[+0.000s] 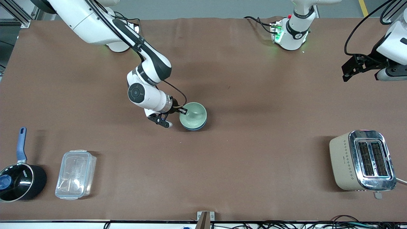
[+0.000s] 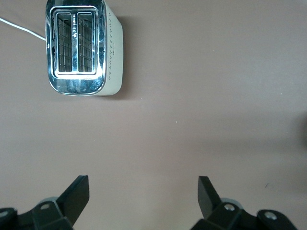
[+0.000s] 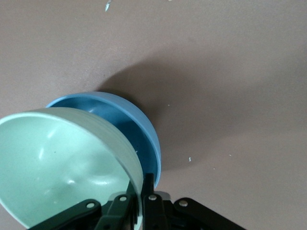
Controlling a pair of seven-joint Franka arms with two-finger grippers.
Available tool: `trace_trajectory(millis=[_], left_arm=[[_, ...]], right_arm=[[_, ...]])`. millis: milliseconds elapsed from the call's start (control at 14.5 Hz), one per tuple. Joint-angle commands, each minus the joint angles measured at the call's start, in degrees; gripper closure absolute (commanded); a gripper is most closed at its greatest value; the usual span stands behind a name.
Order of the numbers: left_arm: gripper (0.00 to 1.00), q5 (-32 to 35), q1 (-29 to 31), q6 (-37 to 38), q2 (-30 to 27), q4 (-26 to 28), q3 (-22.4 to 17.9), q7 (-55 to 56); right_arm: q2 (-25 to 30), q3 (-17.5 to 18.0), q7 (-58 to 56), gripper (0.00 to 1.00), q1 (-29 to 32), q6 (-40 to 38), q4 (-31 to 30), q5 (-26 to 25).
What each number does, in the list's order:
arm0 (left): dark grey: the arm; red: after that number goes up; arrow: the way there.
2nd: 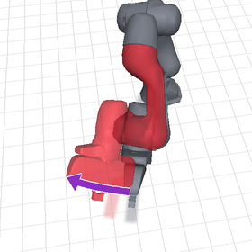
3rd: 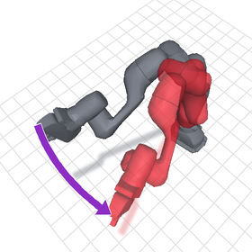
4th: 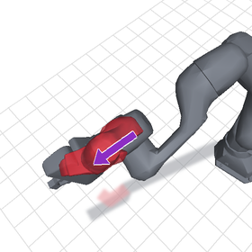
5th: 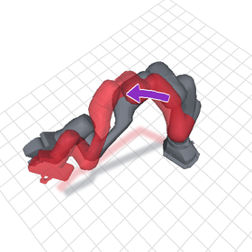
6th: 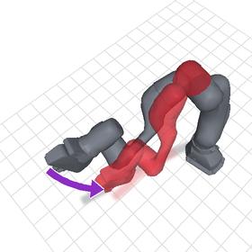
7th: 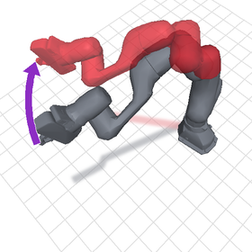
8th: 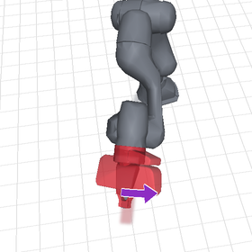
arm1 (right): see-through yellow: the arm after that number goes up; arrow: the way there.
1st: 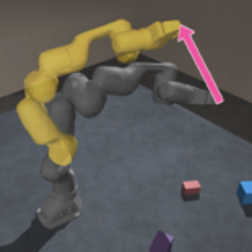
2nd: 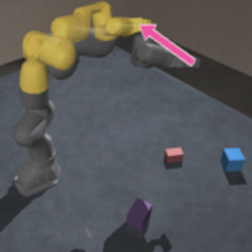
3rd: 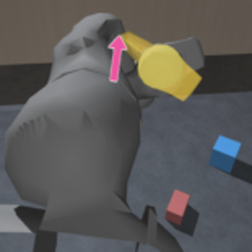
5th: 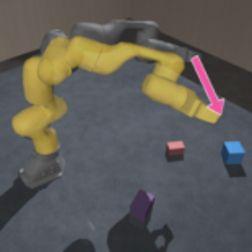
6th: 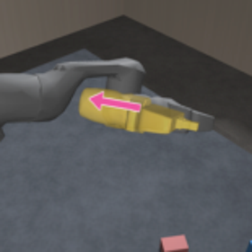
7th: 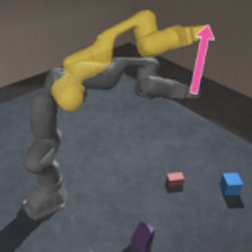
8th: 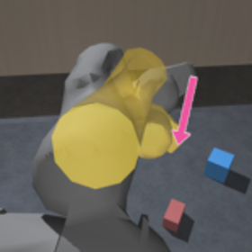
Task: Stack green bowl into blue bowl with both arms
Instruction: 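Lower the green bowl into the blue bowl with the right gripper, then open the right gripper and release the green bowl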
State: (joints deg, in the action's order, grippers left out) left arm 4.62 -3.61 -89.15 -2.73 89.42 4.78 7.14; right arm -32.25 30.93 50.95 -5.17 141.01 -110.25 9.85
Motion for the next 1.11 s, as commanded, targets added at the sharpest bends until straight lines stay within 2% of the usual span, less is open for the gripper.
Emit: trace_trajectory(millis=[0,69,138,208,277,346,415,692,1038], left_arm=[[0.0,-0.8,0.1,0.7,-1.1,0.8,0.2,-0.6],[0.0,-0.8,0.1,0.7,-1.1,0.8,0.2,-0.6],[0.0,-0.8,0.1,0.7,-1.1,0.8,0.2,-0.6],[0.0,-0.8,0.1,0.7,-1.1,0.8,0.2,-0.6],[0.0,-0.8,0.2,0.7,-1.1,0.8,0.2,-0.6],[0.0,-0.8,0.2,0.7,-1.1,0.8,0.2,-0.6],[0.0,-0.8,0.2,0.7,-1.1,0.8,0.2,-0.6],[0.0,-0.8,0.3,0.7,-1.1,0.8,0.2,-0.6],[0.0,-0.8,0.3,0.7,-1.0,0.8,0.2,-0.6]], right_arm=[[-0.2,0.5,1.3,0.92,0.5,0.6,-0.4,-1.2],[-0.2,0.5,1.3,0.89,0.5,0.8,-0.4,-1.4],[-0.3,0.5,1.3,0.79,0.6,0.8,-0.3,-1.9],[-0.3,0.5,1.3,0.63,0.8,0.8,-0.2,-1.9],[-0.3,0.5,1.3,0.29,1.0,0.7,0.0,-1.9],[0.0,0.5,1.2,0.11,1.1,0.6,0.1,-2.0],[0.6,0.5,0.9,0.05,1.3,0.2,0.4,-2.2],[7.0,-0.3,-0.1,0.0,3.3,-6.4,1.7,-2.7],[19.2,-12.4,-14.4,0.0,3.3,-17.4,2.9,-4.5]])
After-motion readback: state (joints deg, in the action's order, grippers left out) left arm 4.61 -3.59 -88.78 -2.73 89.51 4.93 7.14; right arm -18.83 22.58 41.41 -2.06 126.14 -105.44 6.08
